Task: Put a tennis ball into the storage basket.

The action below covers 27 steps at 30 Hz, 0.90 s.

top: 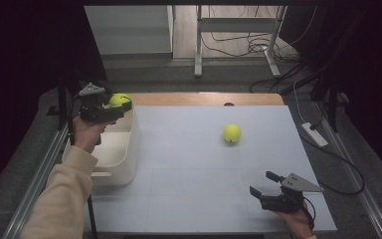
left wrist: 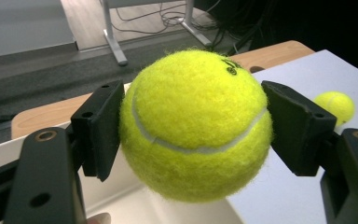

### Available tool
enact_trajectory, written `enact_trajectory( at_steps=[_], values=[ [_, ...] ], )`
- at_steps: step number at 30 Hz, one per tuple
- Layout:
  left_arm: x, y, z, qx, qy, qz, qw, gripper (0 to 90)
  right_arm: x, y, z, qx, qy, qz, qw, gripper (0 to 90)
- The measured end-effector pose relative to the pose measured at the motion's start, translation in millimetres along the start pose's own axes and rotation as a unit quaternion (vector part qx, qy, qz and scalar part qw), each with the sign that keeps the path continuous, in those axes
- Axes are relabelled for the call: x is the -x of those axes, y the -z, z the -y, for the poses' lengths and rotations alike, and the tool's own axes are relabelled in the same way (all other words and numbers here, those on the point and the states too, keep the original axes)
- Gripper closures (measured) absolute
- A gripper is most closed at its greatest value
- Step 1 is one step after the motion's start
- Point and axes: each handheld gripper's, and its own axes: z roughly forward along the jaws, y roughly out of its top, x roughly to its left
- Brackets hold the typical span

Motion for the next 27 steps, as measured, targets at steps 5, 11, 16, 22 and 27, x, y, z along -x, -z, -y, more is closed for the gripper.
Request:
enact_trajectory(
  at_steps=[5,11,16,22,27],
  values=[
    [-10.9,-4.6,-0.4,-0.010,0.008,-0.018,0.9998,26.4,-0.2,-0.5,0.0,0.000,-0.001,-0.001,1.0000,13.1],
    [-19.4,-7.7,-2.1,-0.016,0.014,-0.035,0.9992,26.4,0.2,-0.6,0.0,0.000,-0.002,-0.001,1.0000,13.1],
    [-24.6,-10.0,-3.7,-0.020,0.019,-0.046,0.9985,26.3,-0.1,-0.5,0.0,0.000,-0.002,-0.001,1.0000,13.1],
    [-32.0,-12.9,-4.1,-0.028,0.026,-0.059,0.9976,26.3,-0.4,-0.7,-0.1,-0.002,-0.001,0.000,1.0000,13.1],
    [-37.3,-14.9,-3.9,-0.037,0.030,-0.065,0.9968,26.3,-0.6,-0.8,-0.1,-0.002,-0.001,0.000,1.0000,13.1]
  ],
)
